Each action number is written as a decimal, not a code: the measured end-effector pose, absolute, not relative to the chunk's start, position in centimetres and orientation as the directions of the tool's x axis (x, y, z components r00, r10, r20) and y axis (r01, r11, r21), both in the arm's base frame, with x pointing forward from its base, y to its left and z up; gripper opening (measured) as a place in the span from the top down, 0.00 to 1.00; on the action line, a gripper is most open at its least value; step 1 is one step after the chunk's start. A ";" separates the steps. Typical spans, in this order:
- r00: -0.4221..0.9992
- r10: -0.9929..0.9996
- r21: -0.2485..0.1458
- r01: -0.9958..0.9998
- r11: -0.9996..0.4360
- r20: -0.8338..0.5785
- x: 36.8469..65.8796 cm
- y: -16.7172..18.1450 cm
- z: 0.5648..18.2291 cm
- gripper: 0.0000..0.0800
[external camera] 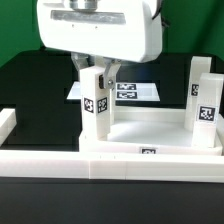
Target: Assemble desk
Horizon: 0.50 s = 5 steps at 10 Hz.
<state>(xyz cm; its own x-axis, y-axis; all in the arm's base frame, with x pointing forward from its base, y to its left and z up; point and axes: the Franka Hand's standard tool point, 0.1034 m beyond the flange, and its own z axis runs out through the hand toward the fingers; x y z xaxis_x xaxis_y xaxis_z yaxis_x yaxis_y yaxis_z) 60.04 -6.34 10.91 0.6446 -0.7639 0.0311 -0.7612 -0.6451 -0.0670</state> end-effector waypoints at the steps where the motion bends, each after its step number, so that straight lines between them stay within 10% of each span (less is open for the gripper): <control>1: 0.601 -0.799 -0.070 -0.796 -0.602 0.027 60.1 -6.3 10.9 0.64; 5: 0.388 -0.922 -0.075 -0.919 -0.387 0.009 60.1 -6.3 10.9 0.64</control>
Offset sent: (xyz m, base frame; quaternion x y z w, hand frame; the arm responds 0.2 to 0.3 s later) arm 0.0007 -0.0035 -0.0055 -0.0068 0.0028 0.1867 0.9824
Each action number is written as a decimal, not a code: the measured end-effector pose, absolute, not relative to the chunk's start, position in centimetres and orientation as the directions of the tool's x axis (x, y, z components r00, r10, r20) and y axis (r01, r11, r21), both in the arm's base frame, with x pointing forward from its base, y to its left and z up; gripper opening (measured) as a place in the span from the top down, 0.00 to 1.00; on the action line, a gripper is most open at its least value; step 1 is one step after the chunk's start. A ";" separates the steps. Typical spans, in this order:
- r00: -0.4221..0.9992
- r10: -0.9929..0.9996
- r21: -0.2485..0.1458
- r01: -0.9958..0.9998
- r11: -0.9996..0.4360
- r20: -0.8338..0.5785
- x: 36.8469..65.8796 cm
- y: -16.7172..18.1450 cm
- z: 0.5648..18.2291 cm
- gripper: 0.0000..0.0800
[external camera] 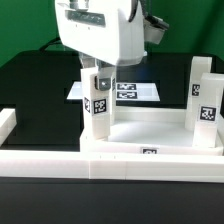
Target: Assemble desk
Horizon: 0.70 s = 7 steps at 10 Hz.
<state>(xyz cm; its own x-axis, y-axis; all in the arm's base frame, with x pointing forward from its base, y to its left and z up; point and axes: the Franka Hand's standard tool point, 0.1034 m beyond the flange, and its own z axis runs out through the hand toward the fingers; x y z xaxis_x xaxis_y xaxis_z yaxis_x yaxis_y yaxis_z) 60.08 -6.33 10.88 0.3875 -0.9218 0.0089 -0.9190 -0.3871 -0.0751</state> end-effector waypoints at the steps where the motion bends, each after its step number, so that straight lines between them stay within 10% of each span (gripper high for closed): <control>1: 0.390 -0.921 -0.075 -0.918 -0.390 0.009 60.1 -6.3 10.9 0.64; 2: 0.398 -0.917 -0.074 -0.915 -0.397 0.010 60.1 -6.3 10.9 0.64; 4: 0.435 -0.900 -0.074 -0.898 -0.434 0.012 60.1 -6.2 10.8 0.26; 7: 0.676 -0.736 -0.066 -0.733 -0.677 0.034 60.1 -6.1 10.9 0.19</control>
Offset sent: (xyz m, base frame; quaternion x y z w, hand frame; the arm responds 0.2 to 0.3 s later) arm -0.0017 0.0046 0.0012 0.0060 -0.0045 -0.0416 0.9991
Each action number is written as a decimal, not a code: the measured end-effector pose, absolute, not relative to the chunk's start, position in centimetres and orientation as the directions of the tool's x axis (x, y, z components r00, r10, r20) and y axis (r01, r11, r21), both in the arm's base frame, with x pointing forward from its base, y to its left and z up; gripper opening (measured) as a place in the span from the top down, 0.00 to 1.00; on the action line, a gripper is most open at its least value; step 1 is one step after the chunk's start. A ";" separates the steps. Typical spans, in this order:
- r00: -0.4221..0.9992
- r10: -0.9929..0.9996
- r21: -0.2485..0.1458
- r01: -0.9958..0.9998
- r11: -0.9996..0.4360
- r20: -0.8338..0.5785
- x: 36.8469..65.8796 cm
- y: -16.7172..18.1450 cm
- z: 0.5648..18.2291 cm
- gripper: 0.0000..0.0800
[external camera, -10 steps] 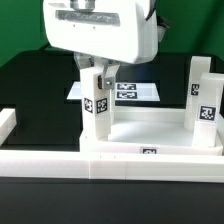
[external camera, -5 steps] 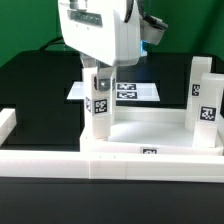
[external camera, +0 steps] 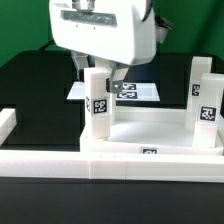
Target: Assemble desk
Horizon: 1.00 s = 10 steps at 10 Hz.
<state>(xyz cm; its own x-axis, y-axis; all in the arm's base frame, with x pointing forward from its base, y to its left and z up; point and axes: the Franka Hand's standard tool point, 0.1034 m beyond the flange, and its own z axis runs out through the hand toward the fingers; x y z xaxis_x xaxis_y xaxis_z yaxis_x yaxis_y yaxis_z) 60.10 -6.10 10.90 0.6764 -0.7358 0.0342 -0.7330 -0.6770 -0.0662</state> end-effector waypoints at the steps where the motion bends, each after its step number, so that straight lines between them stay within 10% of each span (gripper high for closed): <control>1: 0.721 -0.692 -0.062 -0.689 -0.722 0.039 60.1 -6.0 10.9 0.19; 10: 0.989 -0.130 -0.010 -0.130 -0.991 0.064 60.1 -6.0 10.9 0.19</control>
Offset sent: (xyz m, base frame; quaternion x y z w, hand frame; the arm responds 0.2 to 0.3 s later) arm -0.0012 0.0029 0.0015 0.0013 0.0033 -0.1397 0.9902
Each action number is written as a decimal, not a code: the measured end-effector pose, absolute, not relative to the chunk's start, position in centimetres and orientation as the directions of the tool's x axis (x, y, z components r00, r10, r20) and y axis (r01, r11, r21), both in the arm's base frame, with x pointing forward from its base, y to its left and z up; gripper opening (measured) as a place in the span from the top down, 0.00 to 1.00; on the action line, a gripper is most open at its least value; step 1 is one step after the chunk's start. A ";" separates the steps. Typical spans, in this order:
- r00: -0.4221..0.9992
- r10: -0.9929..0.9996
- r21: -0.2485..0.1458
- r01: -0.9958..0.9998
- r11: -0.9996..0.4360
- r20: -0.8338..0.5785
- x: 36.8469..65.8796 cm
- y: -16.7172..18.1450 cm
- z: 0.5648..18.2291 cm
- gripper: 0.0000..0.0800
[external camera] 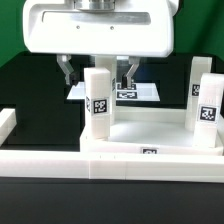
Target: Assemble desk
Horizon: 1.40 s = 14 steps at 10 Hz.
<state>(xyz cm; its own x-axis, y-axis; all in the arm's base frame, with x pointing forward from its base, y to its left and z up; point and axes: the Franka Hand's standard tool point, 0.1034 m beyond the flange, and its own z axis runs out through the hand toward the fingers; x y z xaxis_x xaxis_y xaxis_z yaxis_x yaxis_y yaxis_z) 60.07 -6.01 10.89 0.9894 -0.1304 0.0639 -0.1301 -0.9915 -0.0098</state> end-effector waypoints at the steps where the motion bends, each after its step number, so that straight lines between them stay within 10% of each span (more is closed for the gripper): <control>1: 0.995 -0.080 -0.006 -0.079 -0.997 0.064 60.1 -6.0 10.9 0.19; 7: 0.971 0.232 0.032 0.230 -0.973 0.051 59.9 -7.0 10.8 0.19; 9: 0.973 0.224 0.032 0.223 -0.974 0.051 59.9 -7.0 10.8 0.51; 14: 0.991 0.119 0.025 0.118 -0.993 0.054 59.9 -7.1 10.8 0.64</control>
Offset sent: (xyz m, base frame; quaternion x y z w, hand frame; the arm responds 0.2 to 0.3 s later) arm -0.0034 0.0054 0.0009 -0.0046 0.0064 -0.1196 0.9928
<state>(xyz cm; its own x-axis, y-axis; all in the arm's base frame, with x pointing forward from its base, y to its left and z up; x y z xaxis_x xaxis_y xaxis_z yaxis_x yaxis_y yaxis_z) 59.88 -7.07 10.78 0.9914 0.1194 0.0535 0.1182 -0.9927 0.0255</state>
